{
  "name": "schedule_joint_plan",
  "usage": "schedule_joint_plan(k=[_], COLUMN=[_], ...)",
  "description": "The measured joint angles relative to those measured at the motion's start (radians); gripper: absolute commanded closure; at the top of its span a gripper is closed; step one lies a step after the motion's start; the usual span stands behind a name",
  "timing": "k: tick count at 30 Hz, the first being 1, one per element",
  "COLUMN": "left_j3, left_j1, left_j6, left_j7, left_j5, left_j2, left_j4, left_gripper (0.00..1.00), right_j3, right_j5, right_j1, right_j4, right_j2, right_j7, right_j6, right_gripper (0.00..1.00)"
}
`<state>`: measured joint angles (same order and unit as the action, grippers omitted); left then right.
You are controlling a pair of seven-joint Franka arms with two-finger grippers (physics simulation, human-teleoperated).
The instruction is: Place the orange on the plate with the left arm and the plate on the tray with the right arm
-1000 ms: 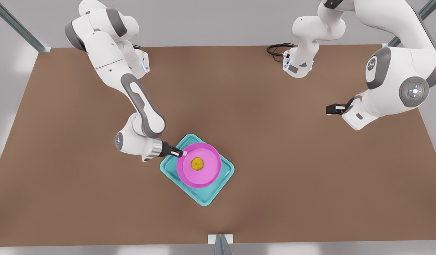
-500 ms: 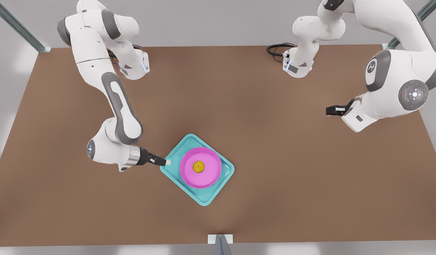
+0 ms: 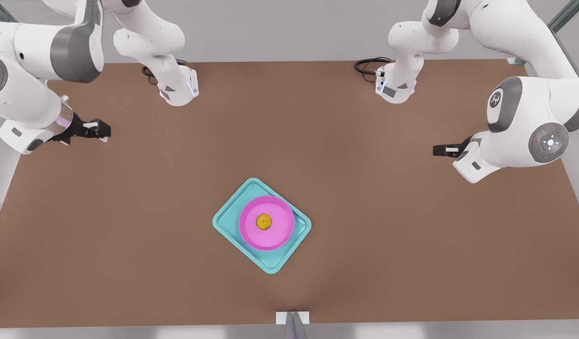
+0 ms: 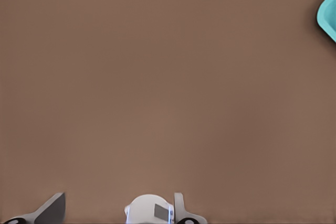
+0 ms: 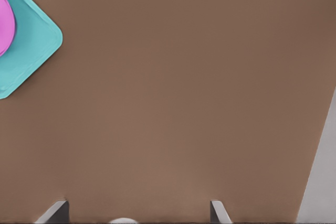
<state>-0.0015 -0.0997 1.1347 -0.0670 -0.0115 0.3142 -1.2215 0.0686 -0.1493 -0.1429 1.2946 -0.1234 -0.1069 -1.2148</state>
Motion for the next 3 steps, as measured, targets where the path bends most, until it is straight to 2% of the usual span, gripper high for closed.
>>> schedule_joint_plan(k=[3], left_j3=[0.000], left_j1=[0.000], left_j6=[-0.006], left_j7=[0.000], left_j5=[0.000], left_j2=[0.001], left_j4=[0.000], left_gripper=[0.00], right_j3=[0.000], right_j5=[-0.009], right_j1=[-0.002], right_j4=[0.008], right_j2=[0.000], right_j7=[-0.025], right_j6=[0.014], right_gripper=[0.00])
